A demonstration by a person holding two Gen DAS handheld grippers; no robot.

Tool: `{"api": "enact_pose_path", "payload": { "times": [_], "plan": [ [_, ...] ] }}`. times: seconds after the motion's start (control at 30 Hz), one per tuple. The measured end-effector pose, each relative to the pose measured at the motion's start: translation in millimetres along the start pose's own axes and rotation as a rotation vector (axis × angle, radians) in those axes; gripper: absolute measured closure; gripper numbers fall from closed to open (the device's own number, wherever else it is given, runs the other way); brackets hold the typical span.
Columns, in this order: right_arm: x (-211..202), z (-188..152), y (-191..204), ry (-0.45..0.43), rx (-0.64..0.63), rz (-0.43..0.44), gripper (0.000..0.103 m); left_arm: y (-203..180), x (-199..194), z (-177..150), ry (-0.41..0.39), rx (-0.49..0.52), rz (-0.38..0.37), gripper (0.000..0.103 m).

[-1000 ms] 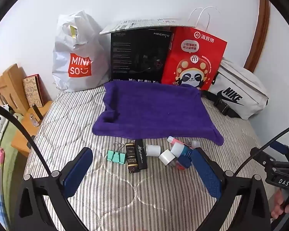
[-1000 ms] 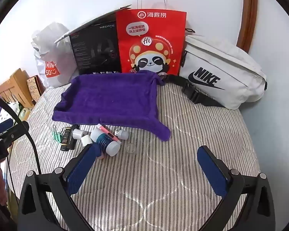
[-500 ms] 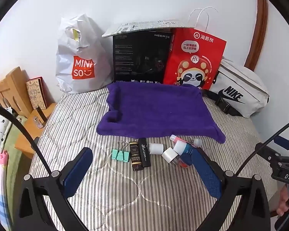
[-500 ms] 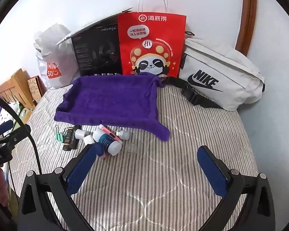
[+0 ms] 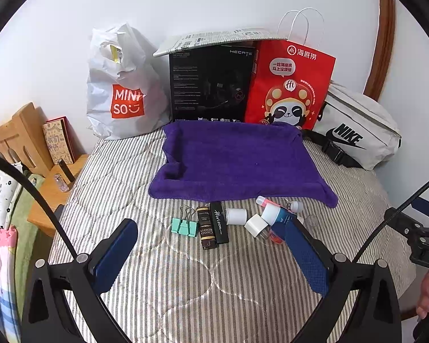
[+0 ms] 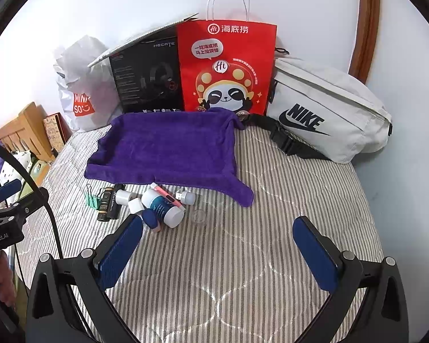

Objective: Organize rigid objects

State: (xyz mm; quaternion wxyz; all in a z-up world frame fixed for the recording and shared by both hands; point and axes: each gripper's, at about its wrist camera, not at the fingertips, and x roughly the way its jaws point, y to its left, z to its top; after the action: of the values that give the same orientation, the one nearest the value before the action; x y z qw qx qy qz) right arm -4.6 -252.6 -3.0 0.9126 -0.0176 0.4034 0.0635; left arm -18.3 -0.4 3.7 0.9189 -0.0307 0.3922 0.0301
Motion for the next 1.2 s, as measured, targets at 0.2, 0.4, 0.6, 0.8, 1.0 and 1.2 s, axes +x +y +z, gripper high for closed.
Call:
{"api": "enact_pose_path", "payload": {
  "times": [0.2,0.4,0.6,0.8,1.0,1.2],
  "plan": [
    [-1.6,-0.7,0.7,-0.003,-0.002,0.003,0.000,0.2,-0.8,-0.7,-0.001,0.001,0.003,0.000],
    [-3.3,-0.4,0.7,-0.003,-0.002,0.004,0.000,1.2,-1.8,-0.8,0.001,0.000,0.005,0.000],
    [-4.6,0.3,0.2,-0.003,0.000,0.005,0.000,1.7,-2.2,-1.4,0.005,0.003,0.005,0.000],
    [-4.9,0.0,0.3,-0.004,0.001,0.007,0.000,0.4,-2.5,-0.9,0.008,0.009,0.007,0.000],
    [-5.7,-0.4,1.2,-0.004,-0.002,0.007,0.000,-0.2,-2.0,-0.8,0.010,0.010,0.010,0.000],
    [-7.6,-1.9,2.7,-0.006,-0.002,0.011,0.000,-0.1,-1.8,-0.7,0.010,0.011,0.010,0.000]
  ]
}}
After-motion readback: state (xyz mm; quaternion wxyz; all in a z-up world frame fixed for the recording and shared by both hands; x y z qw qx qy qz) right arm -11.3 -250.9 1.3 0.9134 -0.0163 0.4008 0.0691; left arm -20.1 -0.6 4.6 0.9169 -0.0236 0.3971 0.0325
